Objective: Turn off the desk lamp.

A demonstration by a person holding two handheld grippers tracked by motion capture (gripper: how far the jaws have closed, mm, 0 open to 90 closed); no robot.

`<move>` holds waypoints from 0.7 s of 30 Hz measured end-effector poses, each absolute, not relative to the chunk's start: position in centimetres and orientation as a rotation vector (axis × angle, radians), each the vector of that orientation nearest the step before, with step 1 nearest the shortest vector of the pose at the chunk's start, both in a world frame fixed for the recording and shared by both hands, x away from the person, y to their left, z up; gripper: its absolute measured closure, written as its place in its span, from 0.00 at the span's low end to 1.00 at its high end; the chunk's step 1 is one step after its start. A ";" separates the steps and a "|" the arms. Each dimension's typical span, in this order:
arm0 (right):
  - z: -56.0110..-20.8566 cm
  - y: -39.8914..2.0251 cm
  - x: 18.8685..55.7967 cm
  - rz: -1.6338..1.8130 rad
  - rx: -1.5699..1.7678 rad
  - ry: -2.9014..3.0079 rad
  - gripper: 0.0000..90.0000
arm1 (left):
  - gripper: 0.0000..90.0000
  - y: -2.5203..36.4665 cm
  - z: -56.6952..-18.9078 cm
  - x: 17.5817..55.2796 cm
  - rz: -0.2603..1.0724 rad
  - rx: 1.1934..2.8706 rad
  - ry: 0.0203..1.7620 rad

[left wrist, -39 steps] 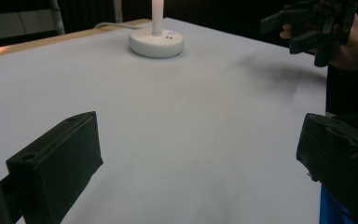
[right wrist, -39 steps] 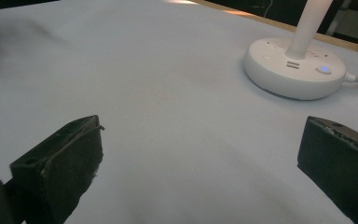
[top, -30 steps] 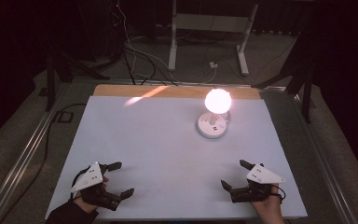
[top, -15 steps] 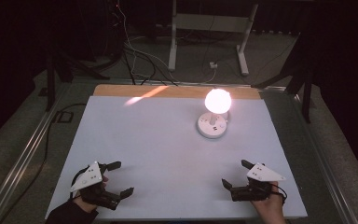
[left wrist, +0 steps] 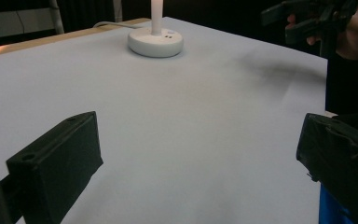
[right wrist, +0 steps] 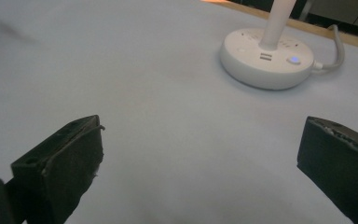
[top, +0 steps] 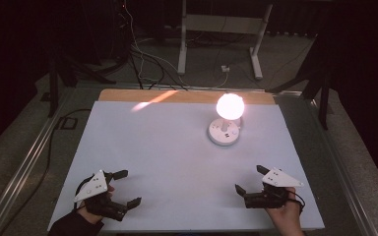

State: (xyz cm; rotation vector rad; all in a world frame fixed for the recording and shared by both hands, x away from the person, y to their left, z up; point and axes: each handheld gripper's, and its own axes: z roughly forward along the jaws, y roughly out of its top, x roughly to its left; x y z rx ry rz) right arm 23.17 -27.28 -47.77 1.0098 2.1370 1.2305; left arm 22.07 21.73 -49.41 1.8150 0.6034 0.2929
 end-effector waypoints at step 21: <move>-45.8 -27.0 24.7 1.213 1.025 2.071 0.00 | 0.01 21.7 -49.4 22.0 0.289 1.812 0.602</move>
